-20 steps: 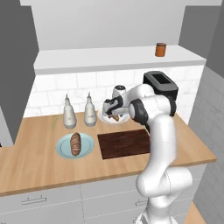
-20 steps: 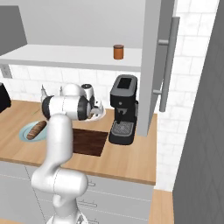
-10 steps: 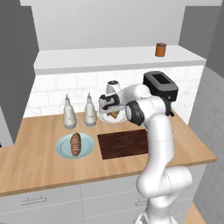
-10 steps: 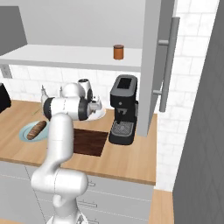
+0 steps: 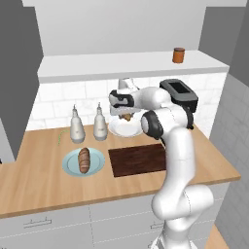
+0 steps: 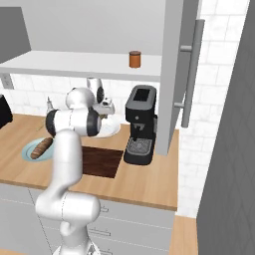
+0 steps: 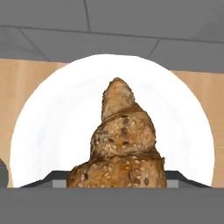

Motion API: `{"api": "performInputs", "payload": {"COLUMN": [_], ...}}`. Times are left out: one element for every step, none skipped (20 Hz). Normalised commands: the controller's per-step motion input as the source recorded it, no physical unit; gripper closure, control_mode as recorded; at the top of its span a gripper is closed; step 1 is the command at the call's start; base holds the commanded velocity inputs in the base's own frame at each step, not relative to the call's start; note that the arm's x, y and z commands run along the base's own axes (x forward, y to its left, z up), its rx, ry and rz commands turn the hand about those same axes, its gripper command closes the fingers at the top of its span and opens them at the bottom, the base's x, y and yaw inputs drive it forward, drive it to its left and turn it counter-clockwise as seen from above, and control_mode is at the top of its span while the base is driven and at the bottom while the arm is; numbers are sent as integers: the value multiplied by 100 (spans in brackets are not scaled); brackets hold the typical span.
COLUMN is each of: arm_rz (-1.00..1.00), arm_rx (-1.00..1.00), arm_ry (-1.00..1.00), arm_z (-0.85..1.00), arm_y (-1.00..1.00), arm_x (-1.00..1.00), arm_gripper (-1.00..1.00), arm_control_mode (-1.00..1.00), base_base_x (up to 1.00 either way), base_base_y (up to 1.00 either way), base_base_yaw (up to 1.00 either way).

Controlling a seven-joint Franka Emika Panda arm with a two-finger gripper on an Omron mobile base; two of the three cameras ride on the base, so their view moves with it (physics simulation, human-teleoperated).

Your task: From the different types of pastries on the counter, select a croissant and place it on the cutting board. Then retrieve a jar of jam from the cabinet and place it alongside the croissant on the cutting board.

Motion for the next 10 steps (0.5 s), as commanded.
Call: {"api": "performInputs", "payload": {"arm_rz": [0,0,0,0,0,0,0,3,4,3], "arm_rx": [0,-1,-5,-5,0,-1,-7,-7,-5,-4], "arm_ry": [0,0,-1,-3,-12,-13,-14,-19,-25,-24], "arm_z": [1,0,-15,-24,-4,-1,-18,-28,-12,-7], "arm_y": [0,4,5,6,0,0,3,0,0,0], "arm_x": [-69,-65,-74,-76,-100,-100,-100,-100,-100,-100], "arm_gripper": [100,100,100,100,100,100,100,100,100,100], "arm_control_mode": [-100,-100,-100,-100,-100,-100,-100,-100,-100,-100], "base_base_x": [0,0,0,0,0,0,0,0,0,0], "base_base_y": [0,0,0,0,0,0,0,0,0,0], "base_base_yaw": [0,0,0,0,0,0,0,0,0,0]}}
